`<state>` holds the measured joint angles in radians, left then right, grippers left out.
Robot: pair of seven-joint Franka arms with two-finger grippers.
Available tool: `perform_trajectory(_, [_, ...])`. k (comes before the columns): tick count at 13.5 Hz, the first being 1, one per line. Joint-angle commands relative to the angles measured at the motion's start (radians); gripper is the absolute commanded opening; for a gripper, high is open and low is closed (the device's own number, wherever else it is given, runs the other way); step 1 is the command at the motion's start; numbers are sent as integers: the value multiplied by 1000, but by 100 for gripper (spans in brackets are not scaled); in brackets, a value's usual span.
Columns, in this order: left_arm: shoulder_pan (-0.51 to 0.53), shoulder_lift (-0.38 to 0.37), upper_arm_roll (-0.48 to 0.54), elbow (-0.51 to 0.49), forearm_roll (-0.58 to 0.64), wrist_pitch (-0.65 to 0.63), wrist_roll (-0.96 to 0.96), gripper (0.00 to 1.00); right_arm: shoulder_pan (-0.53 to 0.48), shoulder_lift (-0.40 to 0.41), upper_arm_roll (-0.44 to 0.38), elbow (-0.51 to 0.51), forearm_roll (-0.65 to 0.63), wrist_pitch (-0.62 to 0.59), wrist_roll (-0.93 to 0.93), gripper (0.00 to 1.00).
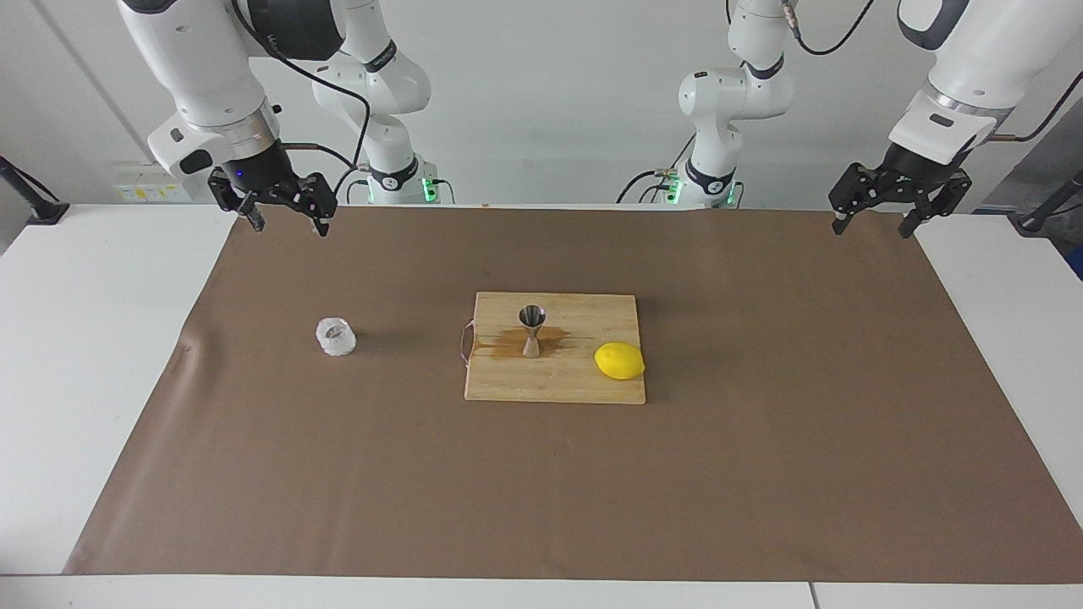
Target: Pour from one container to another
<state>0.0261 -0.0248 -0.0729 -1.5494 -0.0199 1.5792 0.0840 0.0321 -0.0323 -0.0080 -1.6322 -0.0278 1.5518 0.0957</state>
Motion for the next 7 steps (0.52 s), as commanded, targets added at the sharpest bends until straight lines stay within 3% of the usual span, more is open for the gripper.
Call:
perform_trajectory(1, [37,3,-42,17,-15,-13,11,100,-11,-24,5,-23,8,-6,-19,100])
perform_trajectory(7, [41,-10,-42,-5,-32,-25,10,100,-11,-24,5,-25,8,-6,-19,100])
